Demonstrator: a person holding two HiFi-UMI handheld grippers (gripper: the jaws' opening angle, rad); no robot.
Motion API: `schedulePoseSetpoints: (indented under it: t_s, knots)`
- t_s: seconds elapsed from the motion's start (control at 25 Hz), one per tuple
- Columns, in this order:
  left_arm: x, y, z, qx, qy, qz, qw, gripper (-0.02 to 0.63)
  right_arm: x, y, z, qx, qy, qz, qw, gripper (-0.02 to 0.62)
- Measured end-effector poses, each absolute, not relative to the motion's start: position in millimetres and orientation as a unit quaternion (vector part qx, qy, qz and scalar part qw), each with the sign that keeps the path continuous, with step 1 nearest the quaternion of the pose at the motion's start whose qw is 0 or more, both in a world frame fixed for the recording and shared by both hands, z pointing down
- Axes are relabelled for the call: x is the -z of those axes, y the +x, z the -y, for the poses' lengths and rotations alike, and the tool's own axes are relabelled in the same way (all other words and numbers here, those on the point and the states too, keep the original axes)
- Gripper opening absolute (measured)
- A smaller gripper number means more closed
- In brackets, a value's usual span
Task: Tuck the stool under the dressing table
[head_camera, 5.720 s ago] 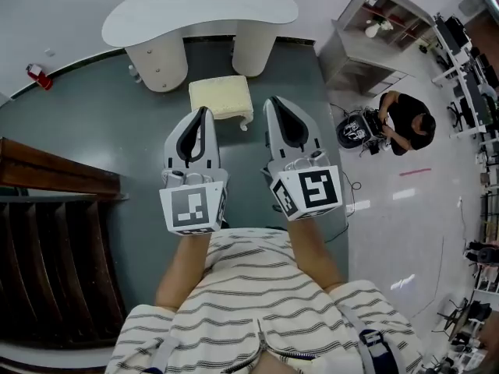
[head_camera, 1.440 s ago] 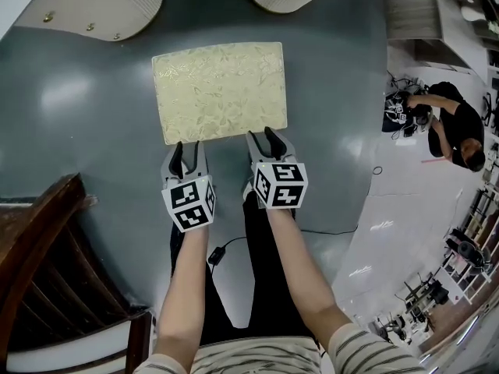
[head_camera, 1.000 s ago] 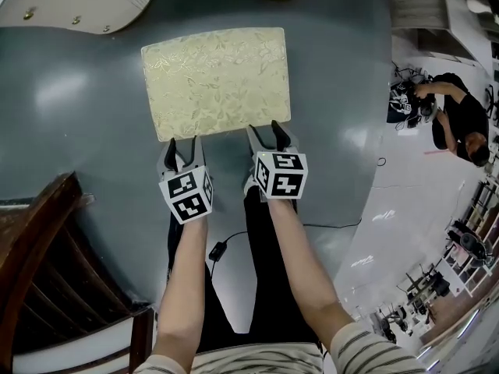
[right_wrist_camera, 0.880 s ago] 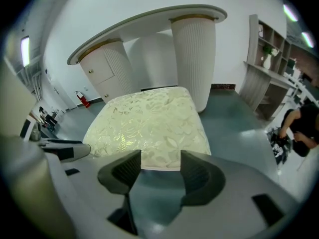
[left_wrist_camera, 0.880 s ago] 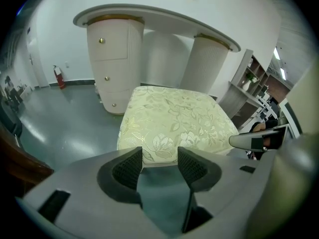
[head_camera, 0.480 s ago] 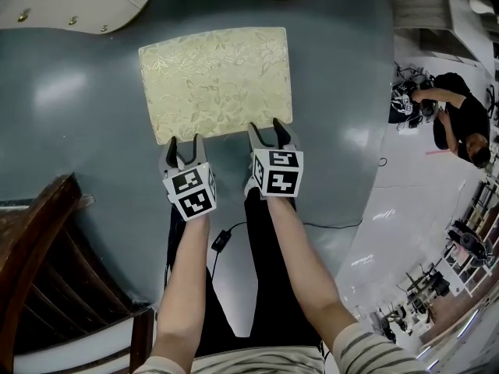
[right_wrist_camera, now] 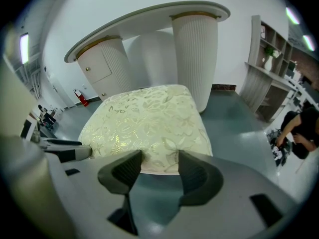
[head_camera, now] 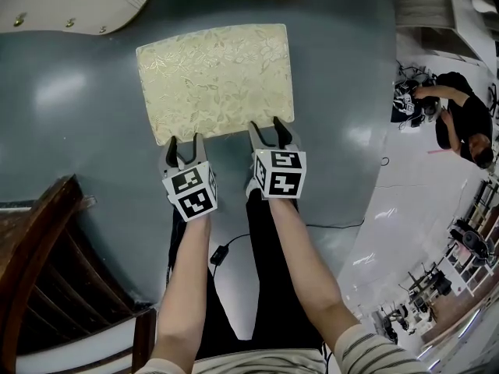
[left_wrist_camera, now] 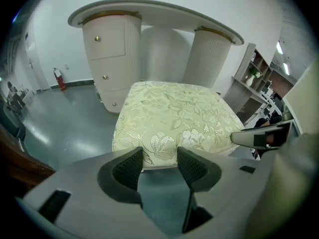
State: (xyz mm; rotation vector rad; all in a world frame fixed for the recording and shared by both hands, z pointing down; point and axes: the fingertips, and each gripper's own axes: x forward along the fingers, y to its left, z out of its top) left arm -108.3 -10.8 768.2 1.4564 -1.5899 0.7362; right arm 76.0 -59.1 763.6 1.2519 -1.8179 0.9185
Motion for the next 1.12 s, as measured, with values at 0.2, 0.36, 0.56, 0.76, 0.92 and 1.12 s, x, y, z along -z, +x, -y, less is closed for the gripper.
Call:
schedulePoseSetpoints:
  t_s: [0.2,0.36,0.56,0.76,0.92,1.12]
  knots:
    - [-770.2,-107.9,9.7,-0.294,0.583,0.634,0.414,0.209,-765.0,75.6,58.1,-0.358,0.488,0.709,0.362,0.238]
    - [-772.9,-108.9,10.0,-0.293,0.585,0.632,0.415,0.207,-767.6,74.7,57.1,-0.357,0.488,0.710,0.361,0.238]
    - [-771.6,-109.4,17.5,-0.292,0.589,0.628,0.416,0.207,-766.6,73.7,66.2,-0.355,0.492,0.710,0.358,0.238]
    - [-777.1,-104.5,12.6,-0.291,0.590,0.631,0.411,0.209,-771.1,77.1,64.7,-0.352,0.493,0.711,0.357,0.237]
    - [-770.4,-120.6,42.1,-0.297,0.591,0.637,0.396,0.206,-765.3,62.2,87.9,-0.357,0.485,0.717,0.350,0.236]
    - [-769.2,-138.8,83.8,-0.301,0.612,0.618,0.391,0.206,-764.7,44.9,126.8,-0.349,0.483,0.727,0.341,0.238]
